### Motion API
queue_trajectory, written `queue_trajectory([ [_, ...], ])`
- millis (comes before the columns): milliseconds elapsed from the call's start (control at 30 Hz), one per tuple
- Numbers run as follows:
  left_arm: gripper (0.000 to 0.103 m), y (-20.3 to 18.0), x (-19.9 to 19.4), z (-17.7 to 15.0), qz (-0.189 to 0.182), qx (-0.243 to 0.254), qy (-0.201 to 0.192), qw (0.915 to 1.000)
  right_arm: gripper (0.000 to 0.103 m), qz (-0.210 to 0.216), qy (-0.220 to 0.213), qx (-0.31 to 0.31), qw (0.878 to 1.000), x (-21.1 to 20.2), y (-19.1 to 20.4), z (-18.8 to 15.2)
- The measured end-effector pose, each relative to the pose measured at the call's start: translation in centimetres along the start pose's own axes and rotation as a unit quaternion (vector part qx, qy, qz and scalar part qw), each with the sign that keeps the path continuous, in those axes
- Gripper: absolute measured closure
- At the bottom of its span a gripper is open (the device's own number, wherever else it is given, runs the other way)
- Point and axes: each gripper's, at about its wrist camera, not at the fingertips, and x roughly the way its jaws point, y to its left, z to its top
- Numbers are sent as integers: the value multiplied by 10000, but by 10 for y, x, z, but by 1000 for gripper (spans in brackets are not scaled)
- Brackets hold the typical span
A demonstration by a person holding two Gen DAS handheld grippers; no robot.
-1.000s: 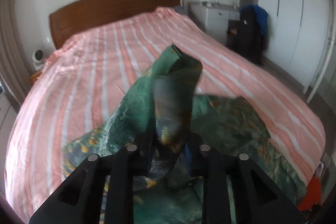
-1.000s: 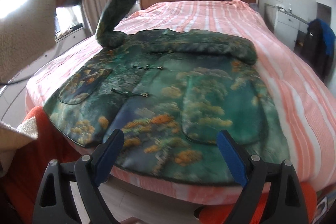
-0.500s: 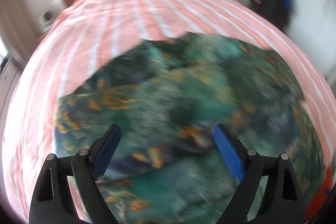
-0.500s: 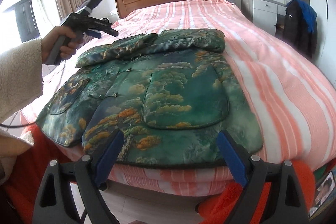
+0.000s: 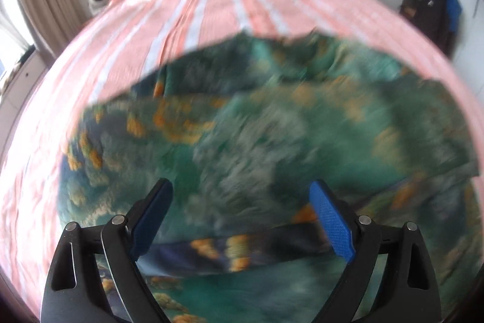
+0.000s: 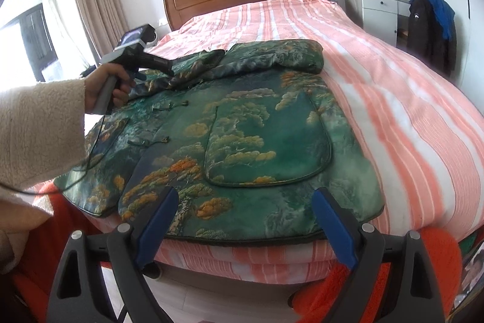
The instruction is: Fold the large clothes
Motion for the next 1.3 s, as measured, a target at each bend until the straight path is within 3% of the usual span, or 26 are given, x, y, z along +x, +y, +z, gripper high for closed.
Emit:
queue_trajectory([
  [133, 4, -22, -19, 25, -255, 132, -369, 9989, 13, 47, -9, -12, 10000, 2, 0, 0],
  [200, 3, -34, -12, 36, -317, 172, -353, 9987, 13, 71, -19, -44, 10000, 2, 2, 0],
  [267, 3, -48, 4, 40, -269, 212, -216, 9992, 13, 70, -38, -56, 10000, 2, 2, -1],
  [433, 4, -74, 56, 31, -173, 203, 549, 9981, 13, 74, 6, 44, 10000, 3, -3, -2],
  [467, 4, -76, 57, 28, -120, 231, 505, 9984, 13, 79, 18, 63, 9999, 4, -4, -2],
  [767, 4, -47, -7, 19, -244, 643, -147, 9975, 13, 124, 21, 98, 9999, 8, -6, -2],
  [967, 4, -17, -56, 0, 548, 1604, -290, 9851, 13, 127, 17, 72, 9999, 8, -4, -3],
  [1100, 4, 9, -99, -27, 1215, 2538, -98, 9595, 13, 125, -8, 37, 9999, 7, -1, -3],
  [1200, 3, 33, -140, -59, 1697, 3510, 9, 9209, 13, 145, -8, 45, 9999, 8, -1, -3],
  [1300, 2, 64, -171, -99, 2132, 4296, 567, 8757, 13, 181, 14, 73, 9998, 9, -3, -3],
])
